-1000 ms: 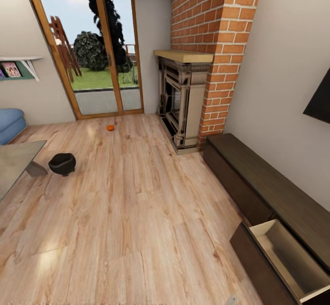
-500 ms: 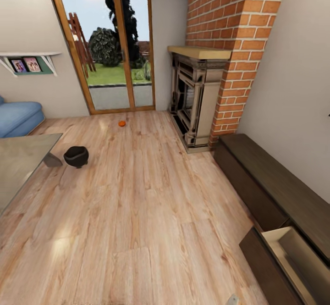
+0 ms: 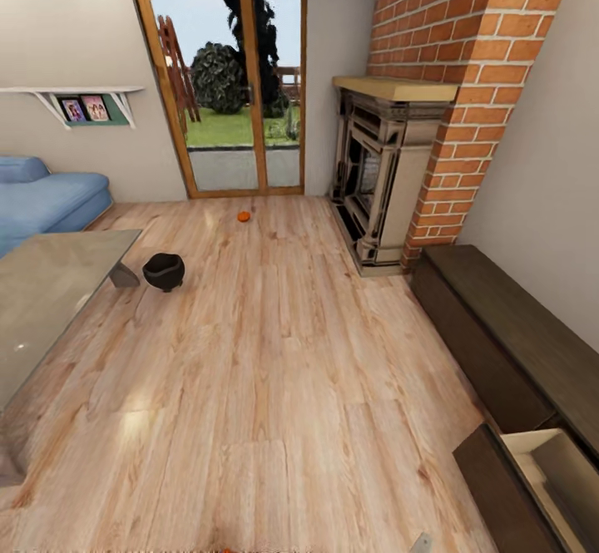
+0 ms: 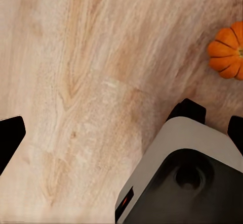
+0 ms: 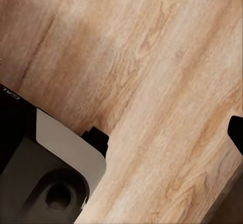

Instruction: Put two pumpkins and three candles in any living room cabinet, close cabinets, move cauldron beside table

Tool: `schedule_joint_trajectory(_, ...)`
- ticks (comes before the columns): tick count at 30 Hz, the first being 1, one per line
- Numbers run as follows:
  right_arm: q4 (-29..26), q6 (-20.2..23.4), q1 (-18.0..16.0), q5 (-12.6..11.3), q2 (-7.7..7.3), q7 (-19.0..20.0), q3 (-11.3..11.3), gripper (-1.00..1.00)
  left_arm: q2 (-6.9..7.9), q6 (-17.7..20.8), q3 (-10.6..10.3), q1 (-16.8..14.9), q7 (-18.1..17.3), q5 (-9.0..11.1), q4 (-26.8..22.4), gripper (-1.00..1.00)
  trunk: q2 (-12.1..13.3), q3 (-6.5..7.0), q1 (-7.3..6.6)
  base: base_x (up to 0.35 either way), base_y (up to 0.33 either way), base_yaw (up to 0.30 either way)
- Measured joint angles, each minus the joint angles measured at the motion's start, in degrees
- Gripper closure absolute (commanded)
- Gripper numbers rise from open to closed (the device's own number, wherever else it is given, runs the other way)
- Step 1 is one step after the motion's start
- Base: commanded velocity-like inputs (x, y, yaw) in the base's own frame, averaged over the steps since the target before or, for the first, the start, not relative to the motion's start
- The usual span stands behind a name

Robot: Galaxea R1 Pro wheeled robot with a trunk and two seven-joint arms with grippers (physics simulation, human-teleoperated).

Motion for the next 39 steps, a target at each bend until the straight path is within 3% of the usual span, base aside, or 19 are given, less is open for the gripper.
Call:
schedule_joint_trajectory(16, 0.0, 0.0, 0.0, 0.0, 0.00, 0.0, 0.0, -1.00, -0.06, 0.0, 0.0, 0.0, -0.3, 0.1, 0.0, -1.00, 0.0, -1.07, 0.00, 0.000, 0.000, 0.213)
schedule_joint_trajectory(21, 0.0, 0.0, 0.0, -0.1, 0.00, 0.0, 0.0, -1.00, 0.07, 0.0, 0.1, 0.0, -5.3, 0.1, 0.1, -1.00, 0.0, -1.39, 0.00, 0.000, 0.000, 0.220)
schedule_joint_trajectory(31, -0.1, 0.0, 0.0, 0.1, -0.02, 0.1, 0.0, -1.00, 0.24, -1.8, 0.1, 0.0, -6.9, 0.3, 0.2, -1.00, 0.0, -1.50, 0.00, 0.000, 0.000, 0.025)
schedule_joint_trajectory(39, -0.1, -0.2, 0.0, 0.2, 0.01, 0.1, 0.0, -1.00, -0.66, -2.6, 0.0, 0.0, -7.3, 0.2, -0.4, -1.00, 0.0, -1.50, 0.00, 0.000, 0.000, 0.000)
